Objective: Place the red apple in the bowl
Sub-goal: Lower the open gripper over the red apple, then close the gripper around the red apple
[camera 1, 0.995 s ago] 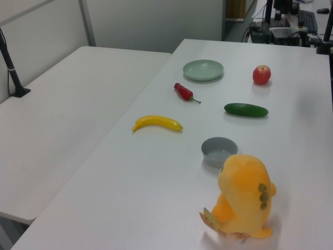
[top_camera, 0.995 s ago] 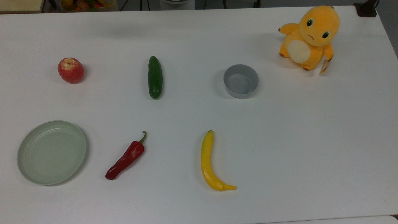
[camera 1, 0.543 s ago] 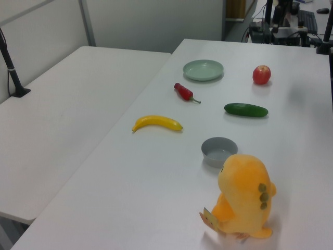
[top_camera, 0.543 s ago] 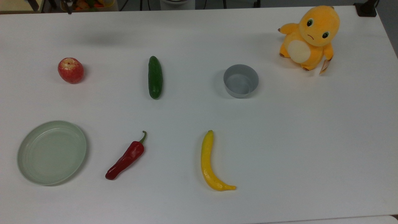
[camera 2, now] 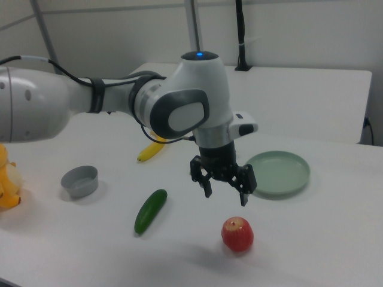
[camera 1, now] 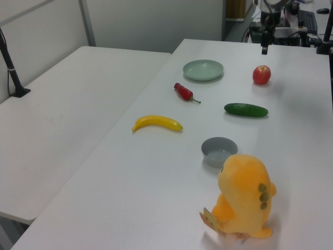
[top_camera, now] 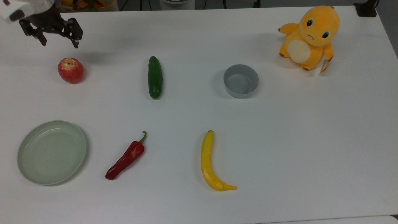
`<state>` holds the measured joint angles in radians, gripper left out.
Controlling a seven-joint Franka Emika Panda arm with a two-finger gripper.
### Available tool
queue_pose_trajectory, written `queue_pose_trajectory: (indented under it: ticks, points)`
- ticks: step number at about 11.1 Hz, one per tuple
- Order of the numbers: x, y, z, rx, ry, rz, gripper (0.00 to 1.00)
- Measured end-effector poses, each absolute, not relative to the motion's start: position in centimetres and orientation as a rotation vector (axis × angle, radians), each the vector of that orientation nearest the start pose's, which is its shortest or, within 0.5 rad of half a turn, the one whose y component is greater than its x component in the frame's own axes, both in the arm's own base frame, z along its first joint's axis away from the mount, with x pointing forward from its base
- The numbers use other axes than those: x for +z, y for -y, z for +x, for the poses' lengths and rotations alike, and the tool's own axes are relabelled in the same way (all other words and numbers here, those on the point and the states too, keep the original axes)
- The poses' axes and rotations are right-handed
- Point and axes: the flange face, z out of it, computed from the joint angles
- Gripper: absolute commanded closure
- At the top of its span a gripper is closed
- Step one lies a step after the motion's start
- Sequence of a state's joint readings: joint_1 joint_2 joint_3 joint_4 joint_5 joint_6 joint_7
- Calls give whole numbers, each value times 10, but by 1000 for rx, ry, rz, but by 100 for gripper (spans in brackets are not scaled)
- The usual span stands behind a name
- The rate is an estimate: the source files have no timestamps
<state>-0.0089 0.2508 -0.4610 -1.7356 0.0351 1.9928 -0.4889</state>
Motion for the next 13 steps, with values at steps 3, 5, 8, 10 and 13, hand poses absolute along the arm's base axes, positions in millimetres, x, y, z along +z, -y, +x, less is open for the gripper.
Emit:
queue_pose_trajectory:
  ticks: [3,5,8,10,13]
  points:
    - [421,267,579,41,31,-3238,0]
    - [413,265,581,58,38,-3237,0]
    - [391,266,583,63,51,-3248,0]
    - [378,270,582,66,63,-3255,0]
    - [366,273,581,52,68,-3265,0]
